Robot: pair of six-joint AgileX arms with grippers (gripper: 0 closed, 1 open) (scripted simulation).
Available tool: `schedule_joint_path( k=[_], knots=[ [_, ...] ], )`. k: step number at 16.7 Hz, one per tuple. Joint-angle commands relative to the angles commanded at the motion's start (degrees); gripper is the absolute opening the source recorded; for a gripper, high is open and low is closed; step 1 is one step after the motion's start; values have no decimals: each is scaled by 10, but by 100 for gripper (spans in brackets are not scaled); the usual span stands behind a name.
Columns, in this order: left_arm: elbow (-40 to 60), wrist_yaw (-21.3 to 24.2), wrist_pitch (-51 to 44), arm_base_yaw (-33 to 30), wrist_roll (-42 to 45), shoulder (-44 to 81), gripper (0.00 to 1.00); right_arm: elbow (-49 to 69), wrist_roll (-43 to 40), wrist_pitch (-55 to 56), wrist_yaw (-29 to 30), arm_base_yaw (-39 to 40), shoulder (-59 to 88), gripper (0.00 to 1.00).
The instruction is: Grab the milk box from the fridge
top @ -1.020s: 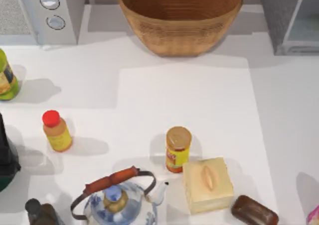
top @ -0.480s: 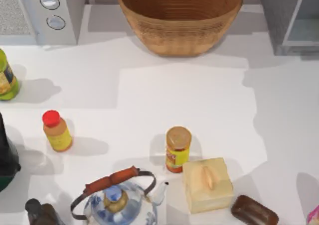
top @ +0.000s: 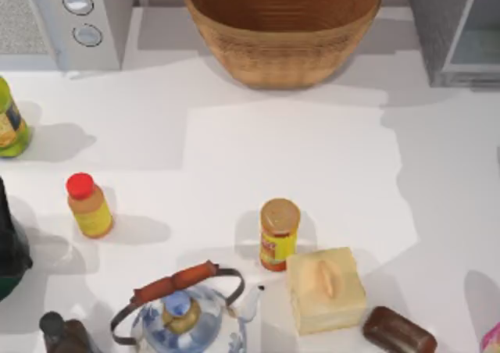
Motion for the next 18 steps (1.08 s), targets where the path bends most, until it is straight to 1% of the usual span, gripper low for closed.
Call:
schedule_joint_path(
  k=[6, 11, 18],
  knots=[
    [0, 0, 0, 0, 0, 0, 100, 137, -1, -63, 12, 11, 66, 100],
    [0, 0, 0, 0, 0, 0, 100, 151, -1, -73, 14, 13, 74, 100],
    [0, 0, 0, 0, 0, 0, 100, 151, -1, -73, 14, 13, 74, 47]
  ],
)
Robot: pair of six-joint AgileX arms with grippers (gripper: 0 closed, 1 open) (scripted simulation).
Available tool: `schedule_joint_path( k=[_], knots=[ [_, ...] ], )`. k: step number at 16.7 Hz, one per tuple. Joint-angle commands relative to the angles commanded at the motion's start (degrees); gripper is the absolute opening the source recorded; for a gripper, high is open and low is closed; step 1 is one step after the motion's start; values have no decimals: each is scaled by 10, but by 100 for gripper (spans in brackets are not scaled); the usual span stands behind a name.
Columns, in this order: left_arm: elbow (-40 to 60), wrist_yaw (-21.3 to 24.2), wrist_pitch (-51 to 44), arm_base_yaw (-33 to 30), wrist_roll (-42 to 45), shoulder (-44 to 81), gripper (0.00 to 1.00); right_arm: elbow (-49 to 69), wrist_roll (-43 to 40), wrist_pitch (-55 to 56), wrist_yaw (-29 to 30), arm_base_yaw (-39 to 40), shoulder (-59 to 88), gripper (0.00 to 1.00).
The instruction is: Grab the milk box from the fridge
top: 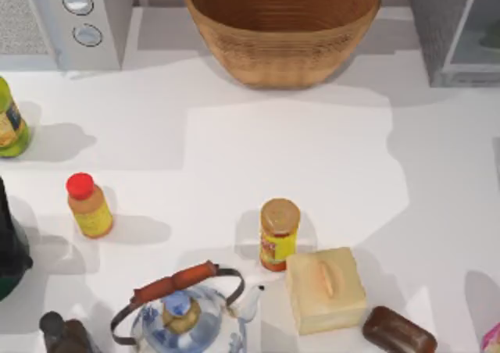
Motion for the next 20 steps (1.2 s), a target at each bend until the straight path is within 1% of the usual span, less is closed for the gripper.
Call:
schedule_joint_path(
  k=[6, 7, 16, 20],
  knots=[
    [0, 0, 0, 0, 0, 0, 100, 0, 0, 0, 0, 0, 0, 2],
    [0, 0, 0, 0, 0, 0, 100, 0, 0, 0, 0, 0, 0, 0],
    [0, 0, 0, 0, 0, 0, 100, 0, 1, -2, 0, -2, -3, 0],
    [0, 0, 0, 0, 0, 0, 100, 7, 1, -39, 0, -2, -32, 0]
  ],
)
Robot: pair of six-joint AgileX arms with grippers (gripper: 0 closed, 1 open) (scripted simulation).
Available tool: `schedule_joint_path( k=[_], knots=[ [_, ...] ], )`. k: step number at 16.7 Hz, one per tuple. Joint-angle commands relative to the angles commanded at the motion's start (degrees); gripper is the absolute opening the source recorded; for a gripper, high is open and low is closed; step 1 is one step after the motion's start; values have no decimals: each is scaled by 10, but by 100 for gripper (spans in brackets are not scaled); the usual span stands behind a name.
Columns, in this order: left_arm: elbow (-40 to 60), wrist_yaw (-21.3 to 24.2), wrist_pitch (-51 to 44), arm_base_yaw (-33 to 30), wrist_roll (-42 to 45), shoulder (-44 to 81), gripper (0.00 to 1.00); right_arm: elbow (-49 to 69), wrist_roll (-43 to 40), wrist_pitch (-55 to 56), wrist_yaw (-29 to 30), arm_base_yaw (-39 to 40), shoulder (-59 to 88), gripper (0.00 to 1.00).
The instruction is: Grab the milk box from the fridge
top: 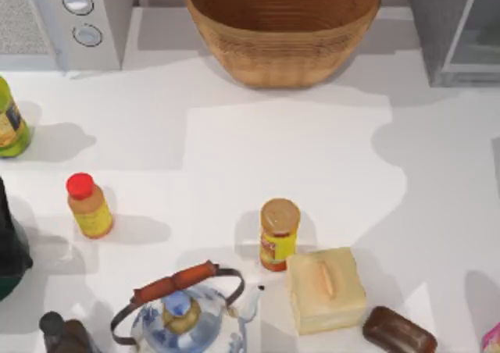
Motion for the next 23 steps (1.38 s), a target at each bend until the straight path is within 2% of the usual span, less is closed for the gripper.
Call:
schedule_joint_path(
  k=[5, 11, 20, 23],
  knots=[
    [0, 0, 0, 0, 0, 0, 100, 11, 1, -47, 0, 0, -36, 0],
    [0, 0, 0, 0, 0, 0, 100, 0, 1, -43, -1, -1, -41, 0],
    [0, 0, 0, 0, 0, 0, 100, -234, 2, 46, -24, -22, -179, 0],
    [0, 0, 0, 0, 0, 0, 100, -265, 3, 62, -28, -25, -201, 0]
  ],
)
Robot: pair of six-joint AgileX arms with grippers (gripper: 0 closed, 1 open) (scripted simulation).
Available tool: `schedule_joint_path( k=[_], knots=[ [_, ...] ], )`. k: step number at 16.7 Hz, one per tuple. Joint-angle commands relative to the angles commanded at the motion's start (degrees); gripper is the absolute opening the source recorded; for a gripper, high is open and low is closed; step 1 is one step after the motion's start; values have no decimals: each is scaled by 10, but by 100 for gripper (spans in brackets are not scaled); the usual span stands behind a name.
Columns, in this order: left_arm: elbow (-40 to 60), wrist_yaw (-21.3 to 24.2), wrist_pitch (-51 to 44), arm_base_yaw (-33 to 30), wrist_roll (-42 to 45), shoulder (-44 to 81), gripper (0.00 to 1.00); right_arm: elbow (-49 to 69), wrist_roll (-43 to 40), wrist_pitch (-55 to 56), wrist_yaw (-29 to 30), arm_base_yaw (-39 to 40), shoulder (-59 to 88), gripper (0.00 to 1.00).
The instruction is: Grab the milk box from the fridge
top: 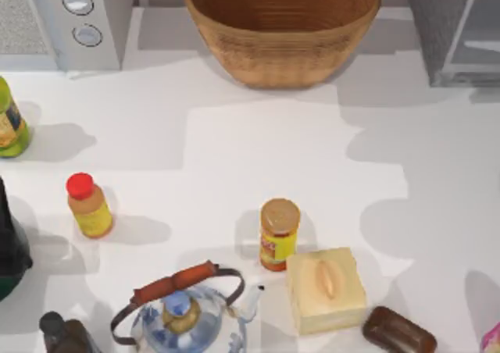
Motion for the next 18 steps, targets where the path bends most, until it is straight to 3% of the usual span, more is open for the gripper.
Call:
schedule_joint_path(
  k=[9, 13, 18],
  knots=[
    [0, 0, 0, 0, 0, 0, 100, -44, -1, -55, 12, 14, -79, 0],
    [0, 0, 0, 0, 0, 0, 100, -122, -4, -146, 30, 33, -249, 0],
    [0, 0, 0, 0, 0, 0, 100, -250, -6, -294, 59, 66, -579, 0]
  ],
)
